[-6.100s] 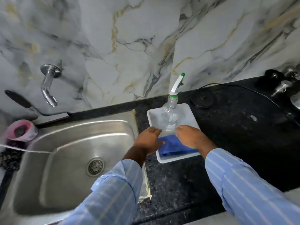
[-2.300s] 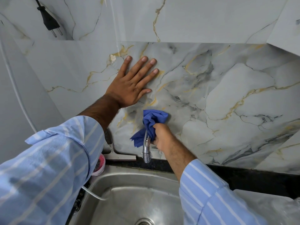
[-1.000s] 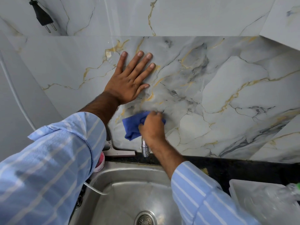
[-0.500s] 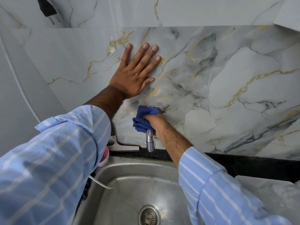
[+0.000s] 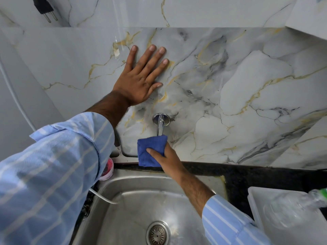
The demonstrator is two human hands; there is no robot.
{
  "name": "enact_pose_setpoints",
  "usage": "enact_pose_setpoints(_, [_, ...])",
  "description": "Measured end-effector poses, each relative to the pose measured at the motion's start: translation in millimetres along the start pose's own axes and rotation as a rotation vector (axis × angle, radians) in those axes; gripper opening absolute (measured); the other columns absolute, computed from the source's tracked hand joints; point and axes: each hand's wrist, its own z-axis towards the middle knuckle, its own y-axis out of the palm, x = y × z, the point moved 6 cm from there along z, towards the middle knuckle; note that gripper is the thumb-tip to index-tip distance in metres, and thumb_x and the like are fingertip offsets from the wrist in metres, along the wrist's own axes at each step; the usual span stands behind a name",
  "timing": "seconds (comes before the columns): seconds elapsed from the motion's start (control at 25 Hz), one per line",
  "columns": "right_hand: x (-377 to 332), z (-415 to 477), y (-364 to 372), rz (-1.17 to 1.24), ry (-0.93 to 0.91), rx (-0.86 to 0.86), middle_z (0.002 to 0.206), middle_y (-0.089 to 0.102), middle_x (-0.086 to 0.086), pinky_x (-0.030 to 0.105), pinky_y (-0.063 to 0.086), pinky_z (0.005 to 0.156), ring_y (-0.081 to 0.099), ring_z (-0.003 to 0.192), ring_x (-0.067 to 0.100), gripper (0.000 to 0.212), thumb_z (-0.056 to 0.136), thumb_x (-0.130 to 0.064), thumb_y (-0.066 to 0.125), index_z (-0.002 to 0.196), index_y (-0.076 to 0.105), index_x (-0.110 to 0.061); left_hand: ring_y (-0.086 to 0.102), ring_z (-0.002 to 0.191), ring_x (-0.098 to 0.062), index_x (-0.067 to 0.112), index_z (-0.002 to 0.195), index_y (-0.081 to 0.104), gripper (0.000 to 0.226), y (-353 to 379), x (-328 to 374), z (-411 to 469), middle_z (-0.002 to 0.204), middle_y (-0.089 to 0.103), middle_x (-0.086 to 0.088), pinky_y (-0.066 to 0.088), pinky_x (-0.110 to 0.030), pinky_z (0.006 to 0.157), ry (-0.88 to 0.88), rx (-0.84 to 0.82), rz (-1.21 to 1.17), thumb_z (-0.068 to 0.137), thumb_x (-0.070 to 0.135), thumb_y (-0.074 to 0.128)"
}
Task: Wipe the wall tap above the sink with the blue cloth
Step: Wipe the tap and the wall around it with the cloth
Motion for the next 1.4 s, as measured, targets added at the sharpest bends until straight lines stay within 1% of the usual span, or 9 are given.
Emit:
enact_pose_setpoints(0.24, [32.9,-12.4,-34.9,-0.024,0.105,-0.173,0.091,0.077,-0.019,0.011,0.052,0.074,0.070,0.091,-0.003,0.017,0.087,-0.040,0.072,0.101,0.071,-0.031,0.018,0.161,-0.037,0.013,0.169,0.016,0.071,1.9,0.1,-0.4,0.174,0.019,-0.016,0.017,-0.070,0.124,0.012,0.015,-0.007,0.112,0.049,0.038])
enact_pose_setpoints(0.4, [48.7,-19.2,-54.4,0.042,0.157,-0.098,0.097,0.078,-0.012,0.015,0.053,0.080,0.071,0.102,0.011,0.012,0.091,-0.030,0.071,0.103,0.072,-0.027,0.019,0.161,-0.037,0.013,0.168,0.017,0.071,0.3,-0.8,-0.3,0.174,0.020,-0.016,0.019,-0.070,0.124,0.005,0.020,0.003,0.111,0.049,0.038])
enact_pose_setpoints(0.6, [27.6,-24.2,-58.8,0.306,0.196,0.019,0.114,0.076,0.016,0.042,0.052,0.098,0.069,0.114,0.031,0.039,0.088,-0.032,0.074,0.114,0.072,-0.004,0.019,0.161,-0.038,0.012,0.168,0.017,0.071,-1.4,-0.3,-0.3,0.174,0.020,-0.016,0.020,-0.071,0.124,-0.005,0.018,-0.007,0.111,0.049,0.039])
enact_pose_setpoints(0.8, [-15.7,-4.1,-10.1,0.086,0.109,0.021,0.101,0.078,-0.003,0.032,0.059,0.084,0.073,0.097,0.016,0.040,0.070,-0.043,0.086,0.102,0.072,-0.023,0.017,0.161,-0.037,0.013,0.169,0.015,0.070,0.5,0.8,-0.6,0.174,0.018,-0.015,0.016,-0.069,0.124,-0.008,0.017,-0.006,0.112,0.050,0.034])
enact_pose_setpoints(1.0, [7.4,-15.8,-20.3,-0.193,0.010,-0.085,0.082,0.071,-0.013,0.012,0.052,0.065,0.066,0.072,-0.003,0.025,0.077,-0.039,0.082,0.093,0.066,-0.028,0.017,0.161,-0.036,0.013,0.169,0.015,0.070,2.2,1.3,-1.0,0.174,0.018,-0.015,0.014,-0.068,0.125,-0.008,0.014,-0.014,0.112,0.050,0.033])
enact_pose_setpoints(1.08, [26.8,-20.6,-43.0,-0.514,0.064,-0.219,0.076,0.066,-0.013,0.020,0.052,0.067,0.062,0.067,-0.001,0.013,0.082,-0.030,0.078,0.085,0.065,-0.028,0.017,0.161,-0.036,0.014,0.169,0.015,0.070,2.0,2.0,-0.9,0.174,0.017,-0.014,0.014,-0.068,0.125,-0.004,0.018,-0.011,0.112,0.050,0.033])
enact_pose_setpoints(1.16, [44.5,-20.1,-68.2,-0.583,0.163,-0.160,0.090,0.070,-0.002,0.033,0.054,0.077,0.066,0.082,0.013,0.011,0.087,-0.019,0.073,0.097,0.070,-0.016,0.017,0.161,-0.036,0.014,0.169,0.015,0.069,1.7,1.2,-0.6,0.174,0.018,-0.014,0.014,-0.068,0.125,-0.008,0.018,-0.016,0.112,0.051,0.031])
enact_pose_setpoints(1.28, [52.8,-4.8,-67.8,0.093,0.385,0.149,0.115,0.073,0.015,0.033,0.055,0.076,0.068,0.096,0.027,0.036,0.091,-0.017,0.069,0.122,0.066,-0.001,0.018,0.161,-0.036,0.014,0.169,0.016,0.069,2.2,1.4,-1.1,0.174,0.018,-0.015,0.013,-0.068,0.126,-0.003,0.013,-0.013,0.112,0.051,0.031])
enact_pose_setpoints(1.4, [23.0,34.3,-21.3,0.856,0.443,-0.006,0.118,0.072,0.020,0.042,0.062,0.077,0.074,0.093,0.031,0.031,0.095,-0.018,0.057,0.120,0.070,-0.004,0.020,0.161,-0.037,0.013,0.168,0.018,0.069,2.6,1.0,-0.8,0.173,0.021,-0.016,0.013,-0.068,0.125,-0.001,0.008,-0.020,0.112,0.050,0.033])
